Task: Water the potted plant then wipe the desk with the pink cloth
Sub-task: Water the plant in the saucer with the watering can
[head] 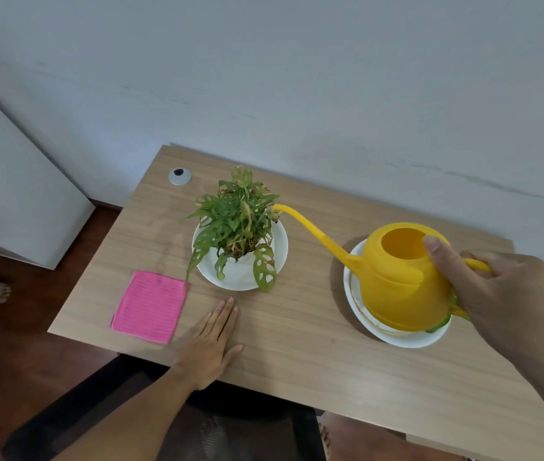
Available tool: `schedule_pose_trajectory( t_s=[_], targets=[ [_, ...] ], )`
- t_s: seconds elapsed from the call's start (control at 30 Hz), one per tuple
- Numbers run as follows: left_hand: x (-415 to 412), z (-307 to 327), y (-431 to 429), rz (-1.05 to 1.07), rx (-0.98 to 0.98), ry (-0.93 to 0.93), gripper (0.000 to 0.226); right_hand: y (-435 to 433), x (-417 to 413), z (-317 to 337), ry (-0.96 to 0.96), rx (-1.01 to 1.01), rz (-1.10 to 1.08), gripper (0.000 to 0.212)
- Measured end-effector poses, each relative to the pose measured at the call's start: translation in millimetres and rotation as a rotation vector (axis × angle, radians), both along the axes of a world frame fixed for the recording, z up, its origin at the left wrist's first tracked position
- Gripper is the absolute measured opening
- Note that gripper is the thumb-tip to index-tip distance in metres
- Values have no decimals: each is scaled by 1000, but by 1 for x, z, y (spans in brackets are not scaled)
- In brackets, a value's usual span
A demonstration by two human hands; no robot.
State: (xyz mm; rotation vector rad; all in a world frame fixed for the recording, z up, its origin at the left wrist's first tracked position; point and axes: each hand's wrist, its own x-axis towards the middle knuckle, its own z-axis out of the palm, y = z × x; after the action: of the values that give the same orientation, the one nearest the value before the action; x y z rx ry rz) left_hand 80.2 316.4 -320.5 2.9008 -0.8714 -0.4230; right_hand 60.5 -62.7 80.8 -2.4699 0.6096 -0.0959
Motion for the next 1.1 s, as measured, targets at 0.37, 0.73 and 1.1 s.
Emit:
schedule_pose_trajectory(
  t_s=[0.37, 0.73, 1.1],
  targets=[
    [0, -5, 0, 9, -22, 40, 85, -33, -34, -3, -19, -120, -11, 93],
    [2, -5, -2, 1, 6, 57, 85, -56, -43, 6, 53, -28, -133, 82],
    [2, 3, -3, 33, -71, 164, 85, 9, -4, 14, -47, 38, -81, 119]
  ],
)
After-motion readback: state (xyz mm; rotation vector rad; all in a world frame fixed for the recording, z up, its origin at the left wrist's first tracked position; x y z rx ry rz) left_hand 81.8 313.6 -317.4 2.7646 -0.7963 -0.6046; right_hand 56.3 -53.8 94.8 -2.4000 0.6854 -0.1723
